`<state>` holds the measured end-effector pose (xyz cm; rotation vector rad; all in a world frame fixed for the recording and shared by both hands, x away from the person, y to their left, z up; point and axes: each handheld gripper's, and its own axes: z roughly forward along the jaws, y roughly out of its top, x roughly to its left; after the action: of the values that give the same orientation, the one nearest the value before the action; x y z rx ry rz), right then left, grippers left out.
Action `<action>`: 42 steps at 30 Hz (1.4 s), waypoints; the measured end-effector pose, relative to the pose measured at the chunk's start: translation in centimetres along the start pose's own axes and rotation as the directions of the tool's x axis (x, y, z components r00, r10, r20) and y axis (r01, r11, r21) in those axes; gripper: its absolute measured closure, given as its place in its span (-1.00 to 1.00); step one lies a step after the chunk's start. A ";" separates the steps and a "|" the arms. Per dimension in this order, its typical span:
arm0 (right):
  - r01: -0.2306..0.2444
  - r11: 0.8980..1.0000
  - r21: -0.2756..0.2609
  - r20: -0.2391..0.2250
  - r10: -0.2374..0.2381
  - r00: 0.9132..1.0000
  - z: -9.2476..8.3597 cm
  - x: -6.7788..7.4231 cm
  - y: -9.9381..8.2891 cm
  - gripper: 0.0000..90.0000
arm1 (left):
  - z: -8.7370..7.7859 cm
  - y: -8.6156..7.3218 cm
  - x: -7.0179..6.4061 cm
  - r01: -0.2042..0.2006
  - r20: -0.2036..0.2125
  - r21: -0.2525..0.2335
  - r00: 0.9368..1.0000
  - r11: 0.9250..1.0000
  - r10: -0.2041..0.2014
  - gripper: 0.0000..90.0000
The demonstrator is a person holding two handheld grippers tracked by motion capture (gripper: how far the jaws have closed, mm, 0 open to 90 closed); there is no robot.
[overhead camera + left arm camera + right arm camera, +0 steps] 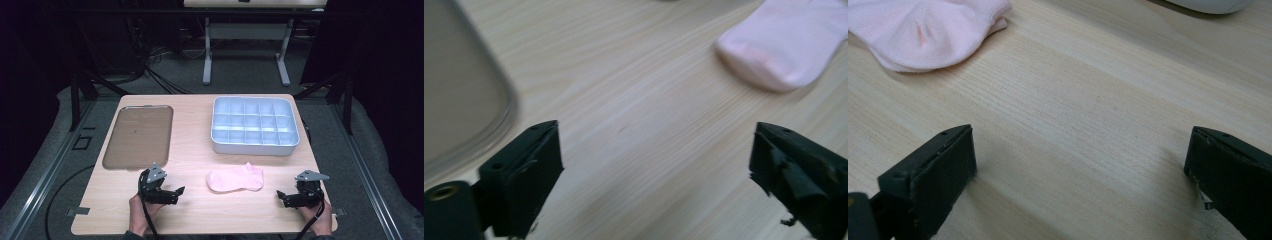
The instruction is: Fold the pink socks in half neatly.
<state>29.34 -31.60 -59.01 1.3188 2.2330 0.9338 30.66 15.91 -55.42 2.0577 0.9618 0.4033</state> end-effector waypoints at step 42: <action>-0.019 1.000 -0.017 0.027 0.020 0.999 -0.1 0.0 -0.1 -0.90 | 13.6 7.6 -10.1 -0.147 0.195 0.137 0.973 0.980 0.119 1.00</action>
<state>29.22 -31.70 -58.96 1.3403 2.1912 0.9335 35.43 -1.90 -57.43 2.2600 0.7637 0.2070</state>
